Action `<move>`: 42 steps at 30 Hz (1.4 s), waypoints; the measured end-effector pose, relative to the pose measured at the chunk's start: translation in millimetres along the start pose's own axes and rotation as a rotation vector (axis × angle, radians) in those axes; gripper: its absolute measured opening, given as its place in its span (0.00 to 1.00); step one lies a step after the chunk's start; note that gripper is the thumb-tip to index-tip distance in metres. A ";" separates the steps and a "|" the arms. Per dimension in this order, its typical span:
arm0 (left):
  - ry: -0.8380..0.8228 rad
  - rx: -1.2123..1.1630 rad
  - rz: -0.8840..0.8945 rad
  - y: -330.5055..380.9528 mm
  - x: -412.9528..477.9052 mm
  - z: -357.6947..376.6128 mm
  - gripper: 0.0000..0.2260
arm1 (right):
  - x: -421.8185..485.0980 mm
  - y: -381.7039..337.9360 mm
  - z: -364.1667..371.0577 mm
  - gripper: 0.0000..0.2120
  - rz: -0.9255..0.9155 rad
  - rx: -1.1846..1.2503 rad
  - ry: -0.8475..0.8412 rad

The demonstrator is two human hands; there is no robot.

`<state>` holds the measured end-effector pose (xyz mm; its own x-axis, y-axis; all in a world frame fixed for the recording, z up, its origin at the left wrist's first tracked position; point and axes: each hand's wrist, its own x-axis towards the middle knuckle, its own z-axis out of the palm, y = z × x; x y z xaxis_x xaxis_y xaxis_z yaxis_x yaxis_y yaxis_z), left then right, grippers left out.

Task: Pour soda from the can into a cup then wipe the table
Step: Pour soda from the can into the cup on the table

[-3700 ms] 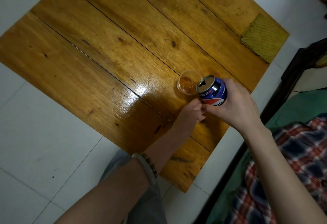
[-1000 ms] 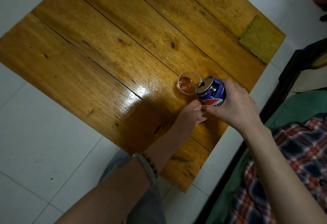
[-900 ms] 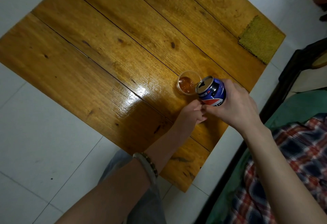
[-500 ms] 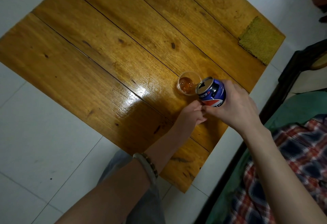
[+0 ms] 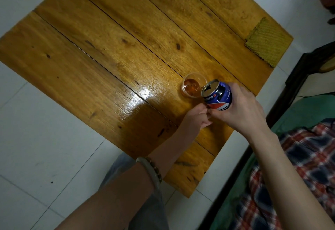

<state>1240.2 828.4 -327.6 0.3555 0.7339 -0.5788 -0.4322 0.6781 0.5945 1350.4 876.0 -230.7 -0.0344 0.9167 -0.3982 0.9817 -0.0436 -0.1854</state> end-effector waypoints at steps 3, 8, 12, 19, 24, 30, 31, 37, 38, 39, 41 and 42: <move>0.010 0.006 -0.019 5.0 -3.0 2.0 0.17 | 0.1 -0.2 -0.3 0.37 -0.002 -0.001 0.002; 0.048 -0.002 -0.037 8.3 -5.4 4.4 0.18 | 0.3 0.6 -0.4 0.36 0.002 -0.007 0.008; 0.048 -0.010 -0.078 14.5 -9.9 8.2 0.19 | 0.2 0.9 -1.1 0.36 0.002 0.003 0.002; 0.194 0.046 -0.204 41.3 -19.8 23.1 0.21 | 0.2 0.6 -1.9 0.36 0.000 0.005 -0.007; 0.200 -0.047 -0.225 52.4 -28.3 32.1 0.22 | 0.7 -0.2 -2.5 0.36 0.000 -0.009 -0.008; 0.269 -0.087 -0.333 58.8 -21.3 36.9 0.23 | 1.3 -0.3 -2.8 0.36 -0.003 -0.010 -0.004; 0.277 -0.090 -0.340 58.0 -21.2 36.4 0.23 | 1.2 -0.3 -2.7 0.36 -0.004 -0.011 -0.002; 0.305 -0.114 -0.378 59.0 -18.8 37.2 0.21 | 1.4 -0.2 -2.5 0.36 -0.007 -0.013 -0.003; 0.303 -0.113 -0.381 58.7 -18.1 37.4 0.20 | 1.6 0.0 -2.6 0.36 -0.007 -0.013 -0.002; 0.302 -0.111 -0.381 59.0 -18.0 37.7 0.20 | 2.0 0.2 -2.5 0.36 -0.007 -0.015 -0.001; 0.304 -0.113 -0.382 59.9 -18.7 37.6 0.20 | 2.2 0.4 -2.3 0.36 -0.005 -0.017 0.000; 0.305 -0.116 -0.379 59.8 -19.2 37.2 0.20 | 2.3 0.3 -2.3 0.37 -0.004 -0.017 -0.001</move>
<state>1238.4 856.3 -260.2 0.2545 0.3807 -0.8890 -0.4147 0.8734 0.2554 1351.0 879.0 -229.6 -0.0381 0.9165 -0.3982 0.9846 -0.0336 -0.1715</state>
